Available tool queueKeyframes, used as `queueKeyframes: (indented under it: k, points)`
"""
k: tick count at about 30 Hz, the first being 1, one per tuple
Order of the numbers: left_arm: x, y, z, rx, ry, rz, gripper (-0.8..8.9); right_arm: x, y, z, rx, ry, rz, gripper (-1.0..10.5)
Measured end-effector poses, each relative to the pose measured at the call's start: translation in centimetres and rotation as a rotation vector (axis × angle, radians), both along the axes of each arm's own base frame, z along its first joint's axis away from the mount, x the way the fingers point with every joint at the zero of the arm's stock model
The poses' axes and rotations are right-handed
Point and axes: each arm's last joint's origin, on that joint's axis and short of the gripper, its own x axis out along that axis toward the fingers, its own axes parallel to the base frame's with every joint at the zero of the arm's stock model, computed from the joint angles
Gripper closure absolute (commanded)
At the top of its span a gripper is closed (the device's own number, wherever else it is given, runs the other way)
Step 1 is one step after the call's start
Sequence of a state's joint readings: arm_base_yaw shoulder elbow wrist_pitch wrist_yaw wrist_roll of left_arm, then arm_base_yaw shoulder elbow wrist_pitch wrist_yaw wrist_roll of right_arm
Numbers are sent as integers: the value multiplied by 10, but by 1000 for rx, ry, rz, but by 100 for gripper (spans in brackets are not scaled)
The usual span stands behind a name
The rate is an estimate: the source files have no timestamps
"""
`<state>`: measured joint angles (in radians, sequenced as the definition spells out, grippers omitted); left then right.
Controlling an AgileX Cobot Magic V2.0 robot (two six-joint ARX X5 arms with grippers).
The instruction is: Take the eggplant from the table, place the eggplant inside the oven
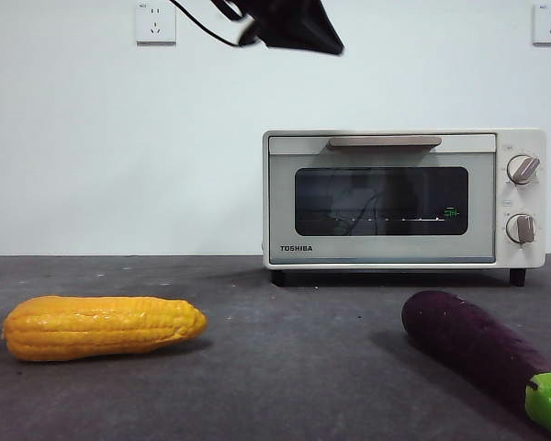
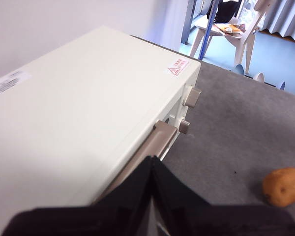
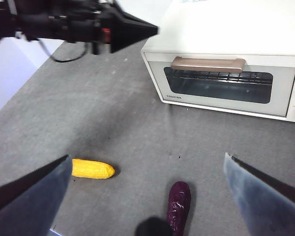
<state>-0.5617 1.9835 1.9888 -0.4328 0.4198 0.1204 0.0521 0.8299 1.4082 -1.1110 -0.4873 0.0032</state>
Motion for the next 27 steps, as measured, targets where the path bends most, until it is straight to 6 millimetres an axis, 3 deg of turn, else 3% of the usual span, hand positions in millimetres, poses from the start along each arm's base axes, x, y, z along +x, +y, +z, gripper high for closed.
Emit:
queueKeyframes:
  k: [10, 19, 27]
  points:
    - [21, -29, -49, 136, -22, 21, 819, 0, 0, 0, -1, 0, 0, 380]
    - [25, -32, -49, 145, -102, 37, 819, 0, 0, 0, -1, 0, 0, 380]
    - [33, -38, -68, 171, -88, 36, 819, 2, 0, 0, -1, 6, 0, 380]
